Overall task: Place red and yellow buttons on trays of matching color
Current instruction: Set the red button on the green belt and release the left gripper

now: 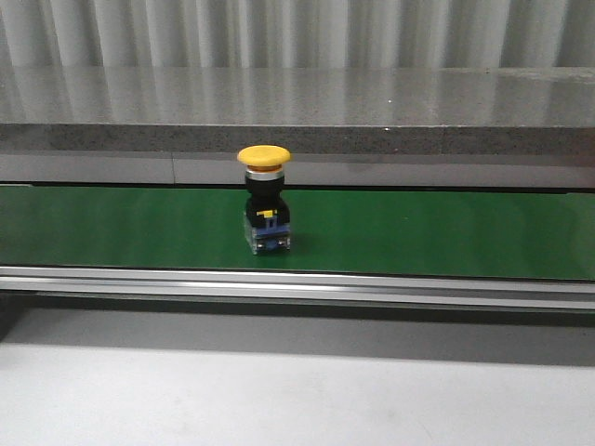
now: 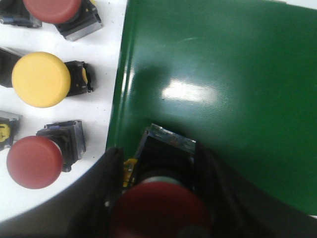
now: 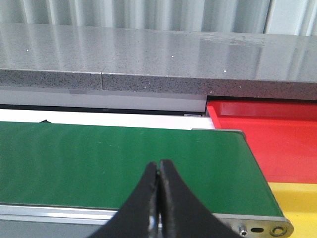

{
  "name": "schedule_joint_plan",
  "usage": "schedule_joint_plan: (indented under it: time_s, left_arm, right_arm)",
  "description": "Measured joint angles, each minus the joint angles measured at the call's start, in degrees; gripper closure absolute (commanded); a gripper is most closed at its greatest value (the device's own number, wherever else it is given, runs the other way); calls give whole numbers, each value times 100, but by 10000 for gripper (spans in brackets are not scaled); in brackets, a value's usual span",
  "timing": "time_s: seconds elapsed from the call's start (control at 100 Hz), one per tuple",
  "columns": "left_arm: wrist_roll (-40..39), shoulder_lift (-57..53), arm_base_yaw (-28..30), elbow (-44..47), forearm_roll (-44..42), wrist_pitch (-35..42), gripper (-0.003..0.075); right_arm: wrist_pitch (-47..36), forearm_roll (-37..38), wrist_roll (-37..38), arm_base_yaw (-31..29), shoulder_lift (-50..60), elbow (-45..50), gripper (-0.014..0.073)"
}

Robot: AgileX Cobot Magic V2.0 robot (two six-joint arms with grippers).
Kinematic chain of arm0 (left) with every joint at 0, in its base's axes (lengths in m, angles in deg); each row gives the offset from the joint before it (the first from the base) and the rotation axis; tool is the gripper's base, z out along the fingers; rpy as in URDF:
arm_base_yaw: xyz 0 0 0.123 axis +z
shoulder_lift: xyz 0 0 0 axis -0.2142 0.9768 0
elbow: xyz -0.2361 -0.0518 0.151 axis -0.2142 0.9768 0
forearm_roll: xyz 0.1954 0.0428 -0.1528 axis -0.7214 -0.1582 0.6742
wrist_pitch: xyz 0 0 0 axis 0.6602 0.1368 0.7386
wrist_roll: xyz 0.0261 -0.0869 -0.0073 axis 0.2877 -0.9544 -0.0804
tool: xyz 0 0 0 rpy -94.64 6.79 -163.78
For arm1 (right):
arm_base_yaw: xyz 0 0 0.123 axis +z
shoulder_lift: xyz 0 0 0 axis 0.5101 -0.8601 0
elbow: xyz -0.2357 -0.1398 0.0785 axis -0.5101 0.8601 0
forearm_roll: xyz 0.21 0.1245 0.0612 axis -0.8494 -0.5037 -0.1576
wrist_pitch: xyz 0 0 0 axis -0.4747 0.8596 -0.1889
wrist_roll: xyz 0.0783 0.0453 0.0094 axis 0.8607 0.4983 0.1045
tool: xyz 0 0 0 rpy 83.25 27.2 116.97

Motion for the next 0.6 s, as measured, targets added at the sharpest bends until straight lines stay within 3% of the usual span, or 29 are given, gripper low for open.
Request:
schedule_joint_plan:
  time_s: [0.12,0.22,0.35,0.47,0.54,0.6]
  left_arm:
    - [0,85,0,0,0,35,153]
    - [0,85,0,0,96,169,62]
    - [33,21,-103,0,143,551,76]
    - [207,-368,-363,124,157,1150,146]
    - [257,-694,-542,330,157,1560,239]
    - [282,-978,-709,565,171,1862,378]
  right_arm:
    - [0,0,0,0,0,0,659]
    - [0,0,0,0,0,0,659]
    - [0,0,0,0,0,0,659]
    - [0,0,0,0,0,0,659]
    - [0,0,0,0,0,0,659]
    - [0,0,0,0,0,0,659]
